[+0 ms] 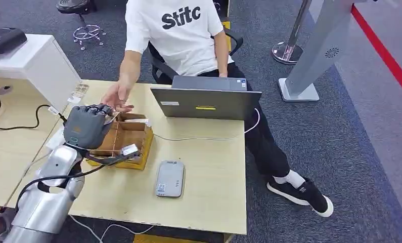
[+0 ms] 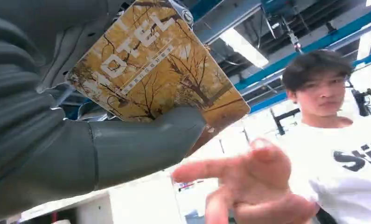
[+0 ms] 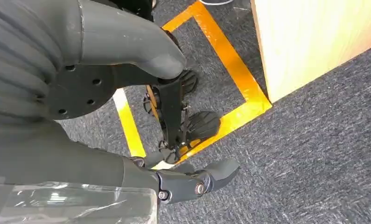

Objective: Pass the card to the sensor for recognition and then transmit it.

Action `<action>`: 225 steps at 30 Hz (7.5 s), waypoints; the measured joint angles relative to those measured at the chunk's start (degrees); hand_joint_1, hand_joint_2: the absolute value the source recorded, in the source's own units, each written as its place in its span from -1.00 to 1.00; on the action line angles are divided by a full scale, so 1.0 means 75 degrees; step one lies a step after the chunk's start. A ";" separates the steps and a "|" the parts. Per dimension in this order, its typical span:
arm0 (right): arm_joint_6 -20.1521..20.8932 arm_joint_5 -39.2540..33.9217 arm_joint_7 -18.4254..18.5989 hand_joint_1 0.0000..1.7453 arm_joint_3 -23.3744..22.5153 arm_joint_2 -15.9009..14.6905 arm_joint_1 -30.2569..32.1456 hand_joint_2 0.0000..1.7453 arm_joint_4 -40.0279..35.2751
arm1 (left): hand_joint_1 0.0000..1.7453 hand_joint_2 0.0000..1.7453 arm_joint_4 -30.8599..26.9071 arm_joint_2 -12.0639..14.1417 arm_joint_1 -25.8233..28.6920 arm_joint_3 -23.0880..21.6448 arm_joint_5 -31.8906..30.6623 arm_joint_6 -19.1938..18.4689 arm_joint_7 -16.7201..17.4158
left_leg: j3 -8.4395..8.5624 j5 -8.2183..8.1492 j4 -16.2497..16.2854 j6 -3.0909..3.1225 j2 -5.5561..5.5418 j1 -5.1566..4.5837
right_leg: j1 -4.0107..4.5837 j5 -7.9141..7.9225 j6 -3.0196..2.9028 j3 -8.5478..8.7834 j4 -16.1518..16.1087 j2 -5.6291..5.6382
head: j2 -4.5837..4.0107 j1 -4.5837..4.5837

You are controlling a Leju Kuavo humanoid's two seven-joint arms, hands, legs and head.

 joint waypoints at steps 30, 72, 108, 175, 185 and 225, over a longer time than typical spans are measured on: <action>-0.0023 0.0099 0.0102 -1.00 -0.0096 -0.0006 0.0006 1.00 0.0000 | -1.00 1.00 -0.0469 0.0023 0.0151 0.0553 -0.0306 -0.0050 -0.0222 | -0.0010 -0.0002 0.0001 0.0000 0.0002 -0.0002 | -0.0002 0.0000 0.0000 -0.0018 -0.0004 0.0003 | 0.0000 -0.0003; 0.0035 0.0160 -0.0015 -1.00 -0.0452 -0.0003 0.0111 1.00 0.0003 | -1.00 1.00 -0.1084 -0.0679 0.0969 -0.0960 0.1080 -0.2119 0.0843 | -0.0016 -0.0003 0.0002 0.0001 0.0002 -0.0005 | -0.0004 0.0000 0.0001 -0.0020 -0.0007 0.0002 | 0.0000 -0.0003; 0.0041 0.0650 0.0163 -1.00 -0.0519 -0.0003 0.0124 1.00 0.0003 | -1.00 1.00 -0.0116 -0.0726 0.1051 0.0107 0.1006 -0.1161 0.0767 | -0.0019 -0.0003 0.0002 0.0001 0.0000 -0.0005 | -0.0004 -0.0001 0.0001 -0.0020 -0.0006 0.0000 | 0.0000 -0.0006; 0.0052 0.0991 0.0035 -1.00 -0.0895 0.0032 0.0103 1.00 0.0003 | -1.00 1.00 0.0017 -0.1026 0.2241 -0.0615 -0.0608 0.0136 -0.0129 | -0.0019 -0.0005 0.0001 0.0001 0.0001 -0.0004 | -0.0003 -0.0001 0.0001 -0.0021 -0.0007 0.0001 | 0.0000 -0.0003; 0.0111 0.1119 0.0029 -1.00 -0.0898 0.0035 0.0102 1.00 0.0003 | -1.00 1.00 0.0533 -0.0531 0.2327 -0.0350 -0.0746 0.0735 -0.0087 | -0.0021 -0.0004 -0.0001 0.0000 -0.0003 -0.0003 | -0.0003 -0.0004 0.0000 -0.0019 -0.0006 -0.0002 | 0.0000 -0.0003; 0.0134 0.1358 -0.0009 -1.00 -0.1084 0.0076 0.0097 1.00 0.0003 | -1.00 1.00 0.0935 -0.0638 0.2111 0.0530 -0.0752 0.0889 0.0201 | -0.0020 -0.0004 0.0000 0.0000 -0.0002 -0.0004 | -0.0004 -0.0004 0.0000 -0.0021 -0.0006 -0.0003 | 0.0000 -0.0003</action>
